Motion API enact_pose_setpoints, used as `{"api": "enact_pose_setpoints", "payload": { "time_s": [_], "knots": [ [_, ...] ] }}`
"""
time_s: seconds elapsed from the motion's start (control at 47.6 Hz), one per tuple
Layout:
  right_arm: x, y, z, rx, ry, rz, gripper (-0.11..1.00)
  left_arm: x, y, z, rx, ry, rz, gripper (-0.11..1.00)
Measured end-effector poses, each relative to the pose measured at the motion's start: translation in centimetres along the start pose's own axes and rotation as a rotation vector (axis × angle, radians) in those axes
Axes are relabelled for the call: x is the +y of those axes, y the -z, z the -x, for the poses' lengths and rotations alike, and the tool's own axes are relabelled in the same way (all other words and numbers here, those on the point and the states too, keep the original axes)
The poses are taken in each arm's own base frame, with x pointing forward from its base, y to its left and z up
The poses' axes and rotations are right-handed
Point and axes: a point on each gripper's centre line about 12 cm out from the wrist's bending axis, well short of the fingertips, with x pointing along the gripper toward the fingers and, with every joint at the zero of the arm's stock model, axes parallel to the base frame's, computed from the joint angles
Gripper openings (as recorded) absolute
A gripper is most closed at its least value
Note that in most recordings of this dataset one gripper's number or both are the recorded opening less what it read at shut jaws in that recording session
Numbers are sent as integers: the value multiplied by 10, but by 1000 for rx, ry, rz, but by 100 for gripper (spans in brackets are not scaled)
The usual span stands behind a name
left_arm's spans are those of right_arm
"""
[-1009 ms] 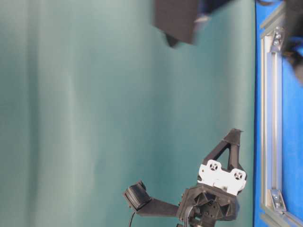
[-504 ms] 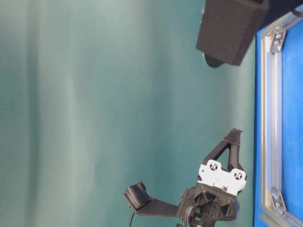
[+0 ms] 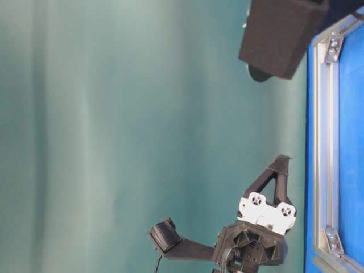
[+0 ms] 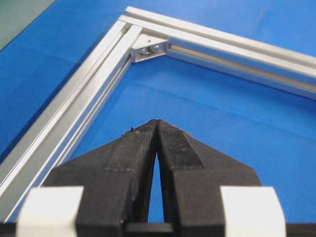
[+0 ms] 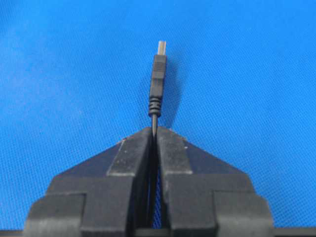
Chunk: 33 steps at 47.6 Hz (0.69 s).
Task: Insert the wire through the string loop located on the left side.
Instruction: 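Close the right gripper on the cable just behind the USB plug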
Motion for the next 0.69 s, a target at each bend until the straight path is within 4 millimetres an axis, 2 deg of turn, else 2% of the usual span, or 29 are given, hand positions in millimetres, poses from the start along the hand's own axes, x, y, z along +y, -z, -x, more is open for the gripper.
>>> {"api": "enact_pose_setpoints", "payload": {
  "time_s": [0.336,0.693],
  "knots": [
    [1,-3,1,1,1,-6,0,-1,0,0,0,1,1,0],
    [11,-52,25,-12,-3,3,0,0,1,0,2,0,3,0]
  ]
}}
